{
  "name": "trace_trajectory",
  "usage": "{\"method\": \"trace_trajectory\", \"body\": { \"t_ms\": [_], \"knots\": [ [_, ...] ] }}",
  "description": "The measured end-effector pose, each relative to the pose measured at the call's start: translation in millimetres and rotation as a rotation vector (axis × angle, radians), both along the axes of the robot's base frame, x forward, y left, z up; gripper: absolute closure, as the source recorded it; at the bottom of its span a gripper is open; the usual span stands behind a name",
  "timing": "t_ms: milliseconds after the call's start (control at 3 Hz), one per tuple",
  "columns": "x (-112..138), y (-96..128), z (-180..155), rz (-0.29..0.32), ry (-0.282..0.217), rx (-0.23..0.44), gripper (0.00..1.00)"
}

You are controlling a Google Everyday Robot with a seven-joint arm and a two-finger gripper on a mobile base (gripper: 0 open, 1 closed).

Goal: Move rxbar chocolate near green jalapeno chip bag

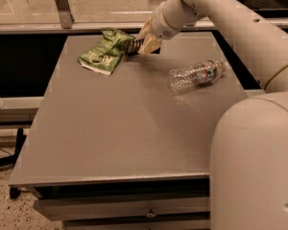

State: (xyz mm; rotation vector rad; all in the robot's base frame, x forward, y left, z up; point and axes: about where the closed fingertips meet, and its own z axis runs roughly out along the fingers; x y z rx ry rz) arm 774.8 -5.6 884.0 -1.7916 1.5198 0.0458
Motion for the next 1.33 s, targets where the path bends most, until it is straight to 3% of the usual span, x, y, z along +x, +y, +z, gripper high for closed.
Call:
{"method": "trace_trajectory", "body": {
  "t_ms": [1000, 1333],
  "knots": [
    [-8.0, -1.7, -15.6, 0.010, 0.022, -0.031, 0.13],
    [-12.0, -0.7, -15.0, 0.019, 0.021, -0.033, 0.00]
  ]
}}
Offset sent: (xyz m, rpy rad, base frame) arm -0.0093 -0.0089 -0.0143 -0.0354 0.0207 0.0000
